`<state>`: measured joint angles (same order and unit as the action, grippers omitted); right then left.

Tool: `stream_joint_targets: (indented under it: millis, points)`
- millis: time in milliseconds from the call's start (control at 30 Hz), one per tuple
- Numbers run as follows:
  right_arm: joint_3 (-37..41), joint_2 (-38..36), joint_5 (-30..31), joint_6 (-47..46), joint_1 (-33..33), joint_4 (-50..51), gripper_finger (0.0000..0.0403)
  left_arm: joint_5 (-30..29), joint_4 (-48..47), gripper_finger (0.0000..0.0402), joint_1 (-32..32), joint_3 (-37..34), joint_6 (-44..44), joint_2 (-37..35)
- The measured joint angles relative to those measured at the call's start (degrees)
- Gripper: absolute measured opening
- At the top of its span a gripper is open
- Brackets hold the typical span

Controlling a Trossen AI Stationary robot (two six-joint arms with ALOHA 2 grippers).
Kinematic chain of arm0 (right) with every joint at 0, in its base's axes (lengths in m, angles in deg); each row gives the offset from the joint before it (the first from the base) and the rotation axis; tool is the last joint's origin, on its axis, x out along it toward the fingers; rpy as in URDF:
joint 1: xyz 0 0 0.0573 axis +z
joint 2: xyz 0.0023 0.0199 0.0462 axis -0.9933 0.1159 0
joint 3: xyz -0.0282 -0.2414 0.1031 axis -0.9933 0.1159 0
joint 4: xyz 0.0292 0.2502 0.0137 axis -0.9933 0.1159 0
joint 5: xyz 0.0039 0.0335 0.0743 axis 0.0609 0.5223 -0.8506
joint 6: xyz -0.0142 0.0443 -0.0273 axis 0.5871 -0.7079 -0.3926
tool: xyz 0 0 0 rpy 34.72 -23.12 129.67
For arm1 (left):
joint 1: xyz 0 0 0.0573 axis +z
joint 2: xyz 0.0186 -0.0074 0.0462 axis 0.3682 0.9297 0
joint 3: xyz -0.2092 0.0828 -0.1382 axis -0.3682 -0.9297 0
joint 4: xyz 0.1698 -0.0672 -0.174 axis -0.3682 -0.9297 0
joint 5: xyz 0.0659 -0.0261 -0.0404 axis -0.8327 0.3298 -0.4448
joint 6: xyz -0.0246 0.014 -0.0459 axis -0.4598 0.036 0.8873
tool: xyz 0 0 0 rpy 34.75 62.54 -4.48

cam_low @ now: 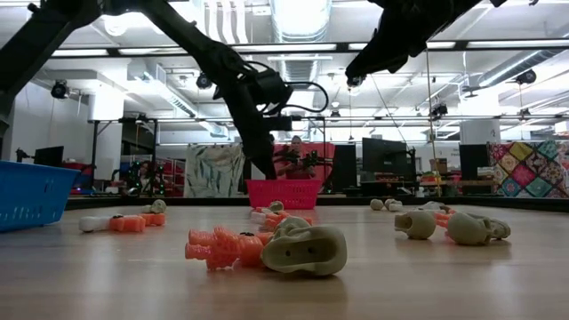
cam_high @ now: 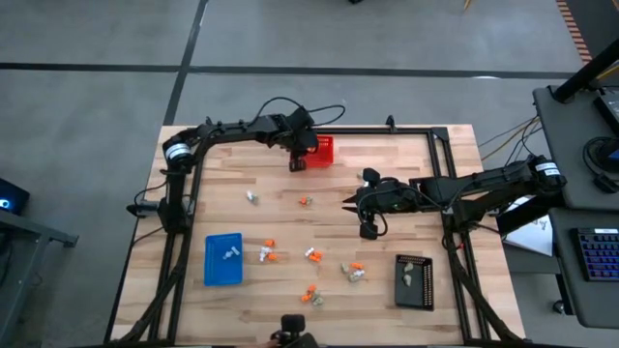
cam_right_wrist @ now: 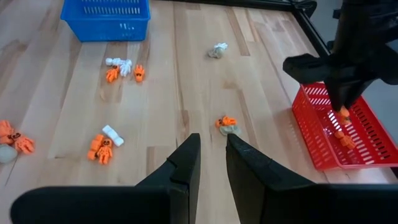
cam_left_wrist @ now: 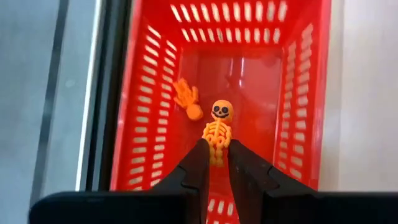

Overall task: Sort Halloween decoration
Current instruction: Put the orange skeleton toy into the red bin

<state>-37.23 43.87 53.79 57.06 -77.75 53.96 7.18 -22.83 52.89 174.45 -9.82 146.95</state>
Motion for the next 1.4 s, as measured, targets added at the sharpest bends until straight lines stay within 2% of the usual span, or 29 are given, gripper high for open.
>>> stream_joint_targets:
  millis: [333, 500, 733, 1400]
  points:
    - [0.0, 0.0, 0.0, 0.0, 0.0, -0.3, 0.0066, 0.4, 5.7, 0.0035, 0.0, 0.0, 6.9, 0.0]
    - [0.0, 0.0, 0.0, 0.0, 0.0, -0.4, 0.0066, 4.1, 7.0, 0.0035, -0.1, 0.0, 10.3, 0.0]
    - [0.0, 0.0, 0.0, 0.0, 0.0, -0.4, 0.0066, 4.4, 7.4, 0.0035, -0.2, 0.0, 13.8, 0.2]
    - [0.0, 0.0, 0.0, 0.0, 0.0, -0.4, 0.0066, 4.2, -0.3, 0.0035, 0.4, -0.2, 14.0, 0.3]
